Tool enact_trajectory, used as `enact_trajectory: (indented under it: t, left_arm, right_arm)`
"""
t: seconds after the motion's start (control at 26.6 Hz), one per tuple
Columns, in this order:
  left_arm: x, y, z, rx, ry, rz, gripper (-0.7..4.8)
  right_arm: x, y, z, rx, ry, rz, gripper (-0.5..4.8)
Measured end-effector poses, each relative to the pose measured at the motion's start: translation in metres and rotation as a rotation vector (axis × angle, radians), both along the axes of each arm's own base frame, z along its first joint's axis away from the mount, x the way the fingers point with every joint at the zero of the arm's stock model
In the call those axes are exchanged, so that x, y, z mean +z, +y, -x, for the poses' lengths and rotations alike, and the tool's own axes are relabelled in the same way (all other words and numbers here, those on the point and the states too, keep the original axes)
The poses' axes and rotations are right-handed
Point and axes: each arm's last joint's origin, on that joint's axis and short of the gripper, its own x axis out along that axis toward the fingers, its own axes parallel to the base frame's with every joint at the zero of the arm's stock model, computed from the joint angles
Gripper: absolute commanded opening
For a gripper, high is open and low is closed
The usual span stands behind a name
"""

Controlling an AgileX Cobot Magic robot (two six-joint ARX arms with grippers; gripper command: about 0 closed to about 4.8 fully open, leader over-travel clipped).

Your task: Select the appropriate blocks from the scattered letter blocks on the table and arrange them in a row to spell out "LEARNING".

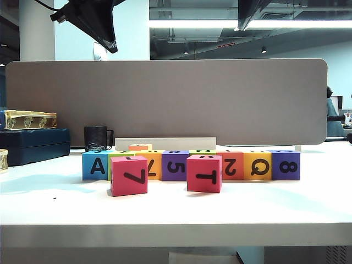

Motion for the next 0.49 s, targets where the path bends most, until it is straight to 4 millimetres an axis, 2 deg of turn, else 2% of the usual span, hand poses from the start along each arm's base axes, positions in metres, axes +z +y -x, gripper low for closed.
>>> enact_trajectory:
  t: [0.23,0.3,0.49]
  left_arm:
    - [0.000,0.000,-0.001,0.000,-0.008,0.003,-0.05]
    - [0.000,0.000,-0.001,0.000,-0.008,0.003,-0.05]
    - [0.001,0.000,-0.001,0.000,-0.011,0.005,-0.05]
  right_arm:
    - [0.000,-0.005,0.005,0.008,-0.095,-0.028,-0.01]
    - [0.004,-0.011,0.012,0.001,-0.234,-0.099,-0.01]
    - [0.007,-0.030,0.026,-0.040,-0.428,-0.188,-0.01]
